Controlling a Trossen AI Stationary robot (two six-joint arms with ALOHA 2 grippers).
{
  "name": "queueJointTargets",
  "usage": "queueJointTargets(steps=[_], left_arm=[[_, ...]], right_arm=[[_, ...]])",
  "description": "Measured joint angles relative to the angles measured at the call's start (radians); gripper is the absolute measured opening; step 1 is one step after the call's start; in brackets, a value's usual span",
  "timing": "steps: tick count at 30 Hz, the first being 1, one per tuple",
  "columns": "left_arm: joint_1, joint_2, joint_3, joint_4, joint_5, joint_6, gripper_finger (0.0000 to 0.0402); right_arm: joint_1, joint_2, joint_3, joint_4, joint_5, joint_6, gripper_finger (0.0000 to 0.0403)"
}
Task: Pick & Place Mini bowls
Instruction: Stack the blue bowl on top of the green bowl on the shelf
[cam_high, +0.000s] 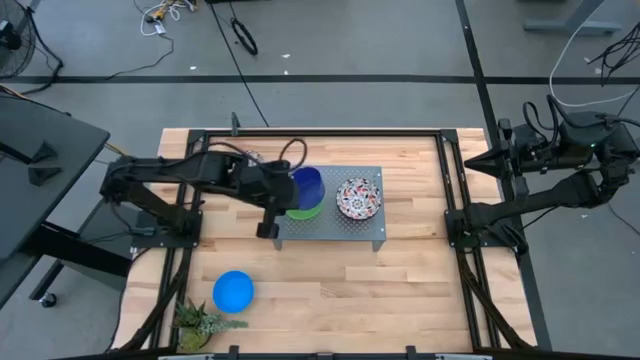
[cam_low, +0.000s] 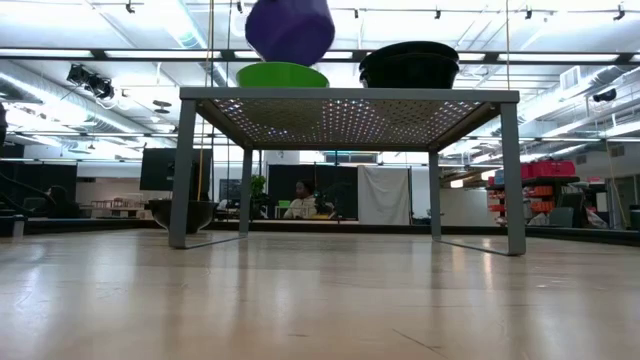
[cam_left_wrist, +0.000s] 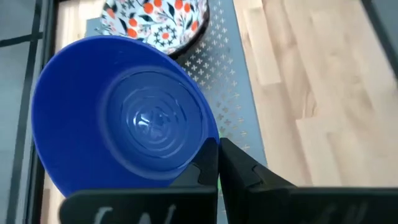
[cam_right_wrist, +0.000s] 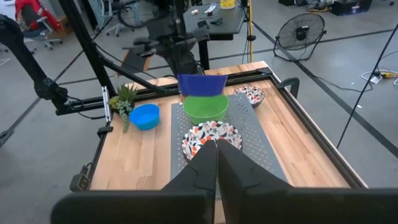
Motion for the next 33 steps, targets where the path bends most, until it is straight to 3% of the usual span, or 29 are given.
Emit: queueJointTargets(steps=[12,33], left_arm=[[0.006,0.072,0.0,-0.066,-0.028,0.118,0.0002],[0.006,0.076,0.0,-0.116,-0.06,0.137,0.0014]], right_arm=[[0.0,0.0,0.0,0.0,0.0,0.016,0.0004],[0.0,0.0,0.0,-0.001,0.001,0.018,0.0006]])
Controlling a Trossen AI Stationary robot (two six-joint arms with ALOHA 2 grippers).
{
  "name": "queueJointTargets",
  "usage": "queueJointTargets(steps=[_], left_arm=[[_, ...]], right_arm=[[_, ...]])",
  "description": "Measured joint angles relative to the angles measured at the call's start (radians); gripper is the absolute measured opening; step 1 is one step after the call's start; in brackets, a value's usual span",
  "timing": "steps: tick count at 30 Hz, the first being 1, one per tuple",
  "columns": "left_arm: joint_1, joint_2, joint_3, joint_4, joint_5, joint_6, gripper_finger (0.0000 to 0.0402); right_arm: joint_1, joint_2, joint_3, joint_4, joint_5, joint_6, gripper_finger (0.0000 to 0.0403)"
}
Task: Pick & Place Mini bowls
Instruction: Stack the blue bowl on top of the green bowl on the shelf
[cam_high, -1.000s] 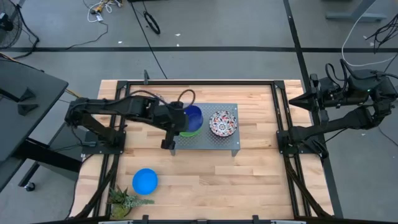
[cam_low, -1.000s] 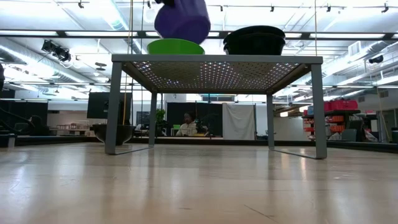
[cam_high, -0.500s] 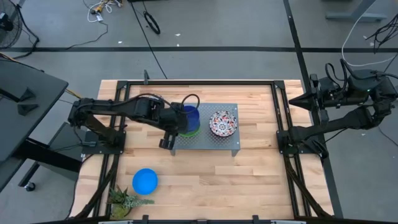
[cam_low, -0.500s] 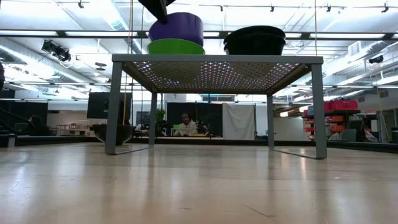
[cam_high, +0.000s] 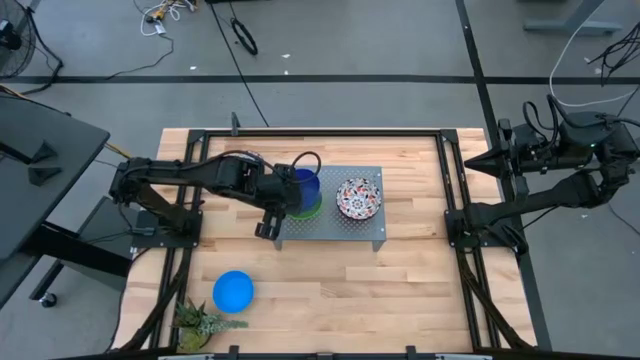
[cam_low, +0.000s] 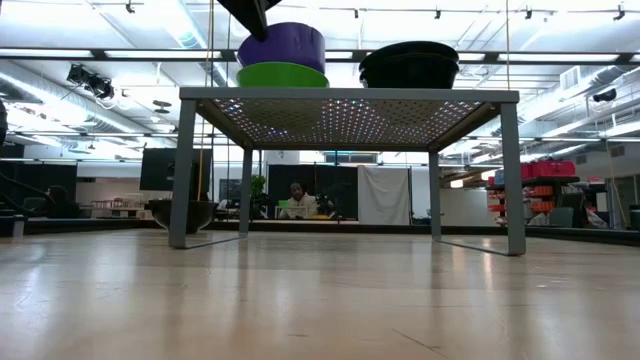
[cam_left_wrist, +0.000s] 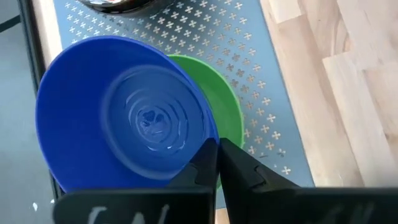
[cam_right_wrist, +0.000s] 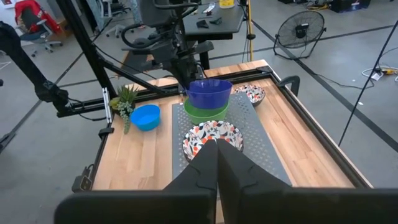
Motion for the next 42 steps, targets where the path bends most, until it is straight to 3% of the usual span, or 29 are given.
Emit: queueJointTargets(steps=[17,32,42], left_arm=[[0.0,0.0,0.0,-0.002,-0.016,-0.011,0.0052],[-0.008,-0.003,0.0,0.031,0.006,-0.072,0.0157],[-0.025,-0.032,0.046,0.041,-0.002,-0.179,0.015]], right_arm=[[0.0,0.0,0.0,0.0,0.0,0.0,0.0006],[0.0,0.0,0.0,0.0,0.0,0.0,0.0007],[0.0,0.0,0.0,0.0,0.0,0.0,0.0007]])
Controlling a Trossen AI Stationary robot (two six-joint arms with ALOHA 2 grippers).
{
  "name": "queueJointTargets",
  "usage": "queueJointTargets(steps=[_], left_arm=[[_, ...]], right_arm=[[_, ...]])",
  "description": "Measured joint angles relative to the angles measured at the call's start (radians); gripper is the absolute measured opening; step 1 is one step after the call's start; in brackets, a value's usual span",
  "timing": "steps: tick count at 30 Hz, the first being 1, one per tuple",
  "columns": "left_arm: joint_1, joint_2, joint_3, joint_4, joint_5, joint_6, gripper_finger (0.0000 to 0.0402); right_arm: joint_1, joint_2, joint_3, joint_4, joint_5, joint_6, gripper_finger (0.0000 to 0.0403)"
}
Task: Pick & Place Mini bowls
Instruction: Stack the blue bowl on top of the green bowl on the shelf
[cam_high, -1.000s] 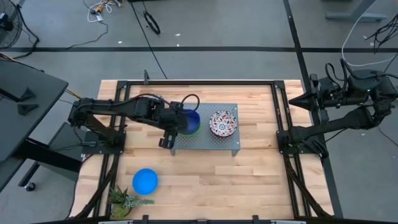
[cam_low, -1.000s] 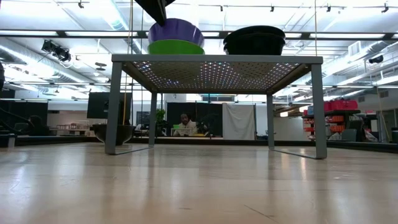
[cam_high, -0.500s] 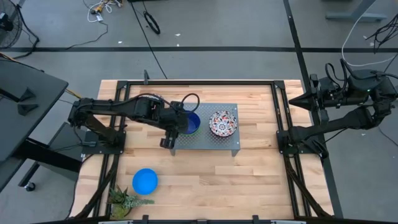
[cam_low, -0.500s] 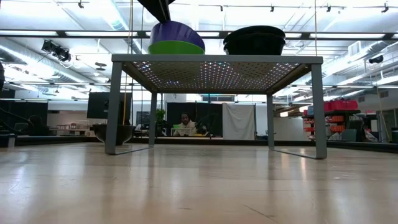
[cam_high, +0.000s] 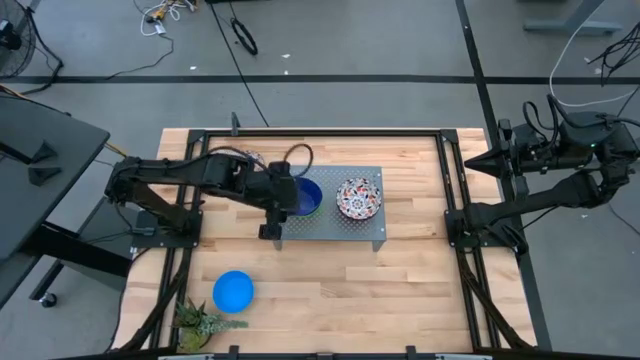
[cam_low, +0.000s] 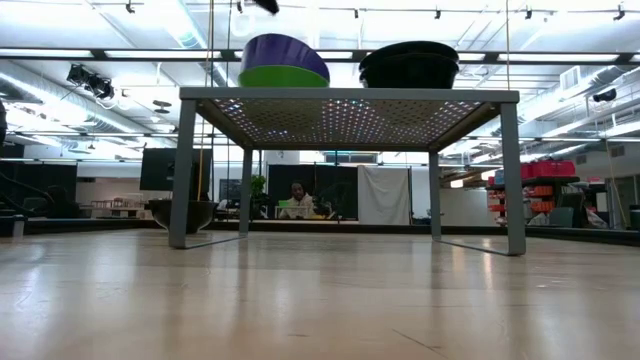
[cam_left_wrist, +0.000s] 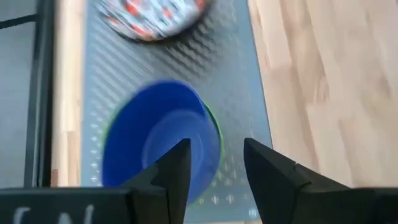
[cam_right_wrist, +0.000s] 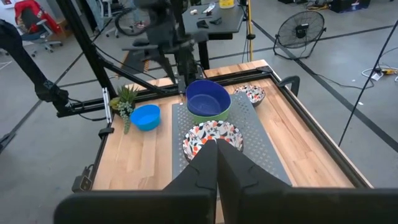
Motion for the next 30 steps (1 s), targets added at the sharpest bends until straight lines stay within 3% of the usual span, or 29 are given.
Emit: queueJointTargets(steps=[4,11,18,30], left_arm=[[0.003,0.0,0.061,0.004,-0.061,-0.07,0.0112],[0.012,-0.001,0.07,0.016,-0.119,-0.267,0.0011],[0.001,0.0,0.045,-0.006,-0.213,-0.449,0.0004],[-0.032,0.0,0.009,-0.036,-0.214,-0.523,0.0001]], right_arm=[[0.0,0.0,0.0,0.0,0.0,0.0,0.0007],[0.0,0.0,0.0,0.0,0.0,-0.001,0.0007],[0.0,0.0,0.0,0.0,0.0,-0.018,0.0007],[0.0,0.0,0.0,0.0,0.0,-0.023,0.0007]])
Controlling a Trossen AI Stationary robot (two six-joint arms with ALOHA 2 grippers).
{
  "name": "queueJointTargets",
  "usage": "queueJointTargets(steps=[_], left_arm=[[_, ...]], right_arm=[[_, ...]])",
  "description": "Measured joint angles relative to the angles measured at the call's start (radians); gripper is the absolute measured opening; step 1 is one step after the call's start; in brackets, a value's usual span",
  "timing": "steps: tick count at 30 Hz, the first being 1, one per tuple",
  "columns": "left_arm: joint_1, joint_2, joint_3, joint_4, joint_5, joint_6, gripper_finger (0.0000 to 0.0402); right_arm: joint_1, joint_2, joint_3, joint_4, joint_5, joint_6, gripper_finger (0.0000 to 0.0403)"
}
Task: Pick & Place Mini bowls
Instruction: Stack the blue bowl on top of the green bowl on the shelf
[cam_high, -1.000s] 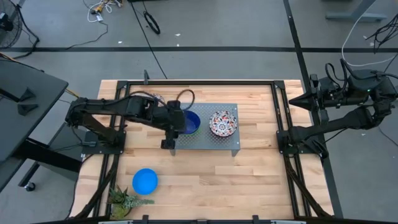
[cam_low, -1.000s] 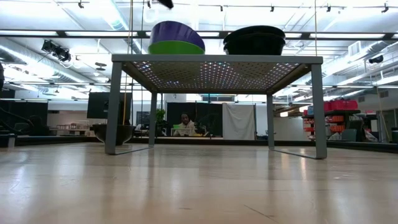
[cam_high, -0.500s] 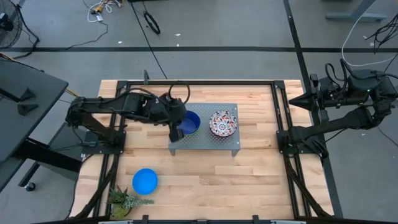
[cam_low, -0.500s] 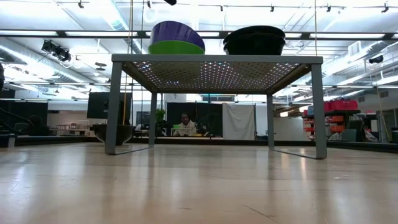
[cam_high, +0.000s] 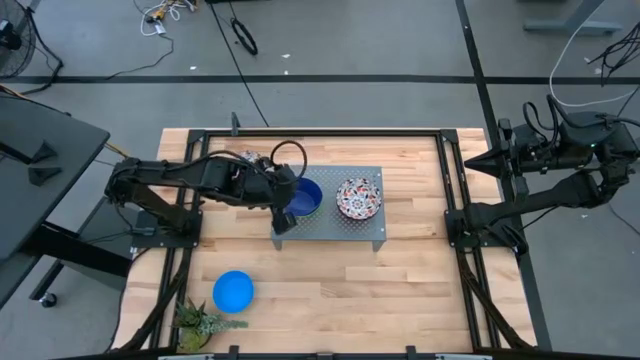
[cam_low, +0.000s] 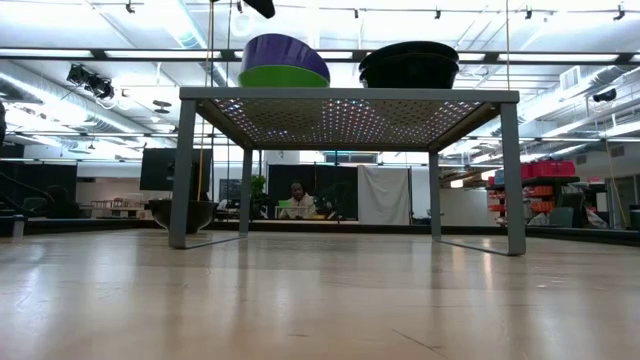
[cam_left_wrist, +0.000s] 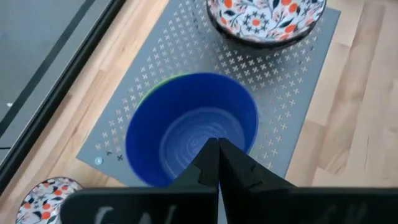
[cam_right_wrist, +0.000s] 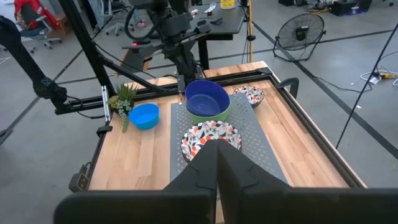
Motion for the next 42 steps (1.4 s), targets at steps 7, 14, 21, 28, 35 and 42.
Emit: queueJointTargets(steps=[7,14,21,28,35,42], left_arm=[[0.005,0.0,0.0,-0.049,0.029,0.0,0.0001],[0.009,0.001,0.0,-0.042,-0.03,-0.034,0.0001],[0.003,-0.002,0.0,0.123,-0.035,-0.018,0.0],[0.001,-0.002,0.0,0.301,-0.01,0.053,0.0],[-0.026,-0.003,0.0,0.378,-0.016,0.061,0.0],[-0.084,-0.003,0.0,0.379,-0.085,0.055,0.0]], right_arm=[[0.0,0.0,0.0,0.0,0.0,0.0,0.0006],[0.0,0.0,0.0,0.0,0.0,0.0,0.0007],[0.0,0.0,0.0,0.0,0.0,0.0,0.0007],[0.0,0.0,0.0,0.0,0.0,0.0,0.0006],[0.0,0.0,0.0,0.0,0.0,0.0,0.0006],[0.0,0.0,0.0,0.0,0.0,-0.015,0.0006]])
